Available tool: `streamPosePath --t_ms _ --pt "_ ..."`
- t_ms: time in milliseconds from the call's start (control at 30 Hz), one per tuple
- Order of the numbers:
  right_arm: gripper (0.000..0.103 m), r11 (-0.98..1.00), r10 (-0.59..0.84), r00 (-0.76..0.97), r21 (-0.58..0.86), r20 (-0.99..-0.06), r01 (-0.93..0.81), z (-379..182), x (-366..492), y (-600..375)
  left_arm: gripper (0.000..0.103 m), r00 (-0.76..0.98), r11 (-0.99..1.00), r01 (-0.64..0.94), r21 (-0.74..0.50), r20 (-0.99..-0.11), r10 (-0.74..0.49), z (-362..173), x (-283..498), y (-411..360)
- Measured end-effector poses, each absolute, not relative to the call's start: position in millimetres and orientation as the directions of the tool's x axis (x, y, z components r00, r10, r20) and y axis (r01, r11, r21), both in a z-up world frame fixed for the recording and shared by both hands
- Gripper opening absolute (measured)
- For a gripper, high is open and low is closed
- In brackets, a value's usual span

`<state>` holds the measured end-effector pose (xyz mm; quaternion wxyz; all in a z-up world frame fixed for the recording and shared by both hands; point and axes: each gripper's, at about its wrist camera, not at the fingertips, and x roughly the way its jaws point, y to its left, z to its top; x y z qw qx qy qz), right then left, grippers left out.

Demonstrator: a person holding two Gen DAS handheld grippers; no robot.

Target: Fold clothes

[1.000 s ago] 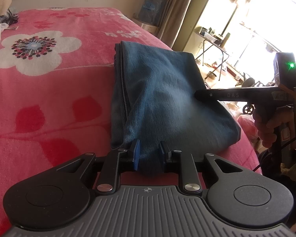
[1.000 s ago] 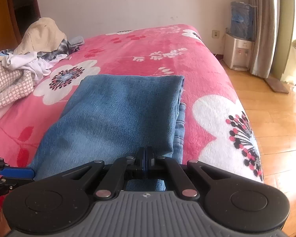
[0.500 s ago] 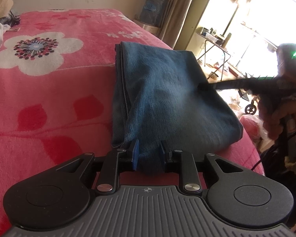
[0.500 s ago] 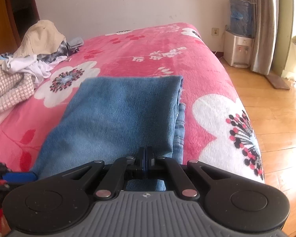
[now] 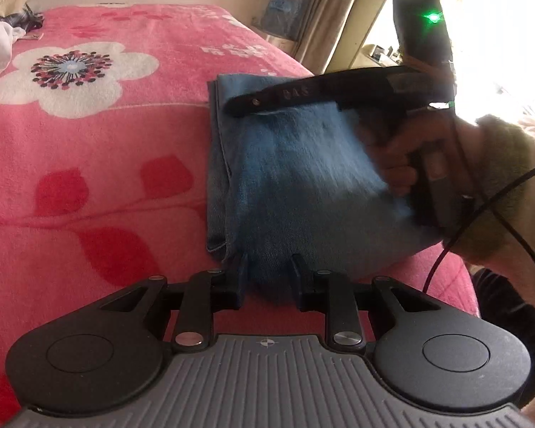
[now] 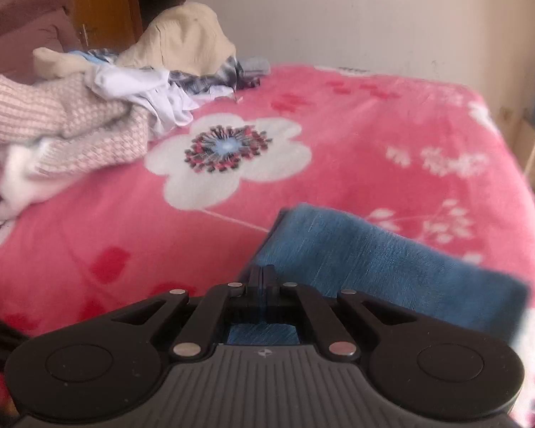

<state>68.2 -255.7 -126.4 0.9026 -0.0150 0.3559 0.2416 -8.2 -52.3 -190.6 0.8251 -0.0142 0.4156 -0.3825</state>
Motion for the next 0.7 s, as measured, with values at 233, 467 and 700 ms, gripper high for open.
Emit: streamPosePath --t_ms 233,467,700 --pt "0.0 0.756 0.525 0.511 0.096 -0.68 -0.648 -94 53 -236 0.025 0.358 0.699 0.635 -0.328 -0.678 -0.643 -192 -10 -54" --pt "0.0 0.656 0.457 0.501 -0.103 -0.735 -0.748 -106 67 -222 0.025 0.358 0.696 0.642 -0.322 -0.677 -0.643 -191 -12 -58" --pt "0.0 0.423 0.517 0.237 0.005 -0.823 -0.906 -87 68 -215 0.025 0.353 0.686 0.659 -0.309 -0.679 -0.644 -191 -12 -60"
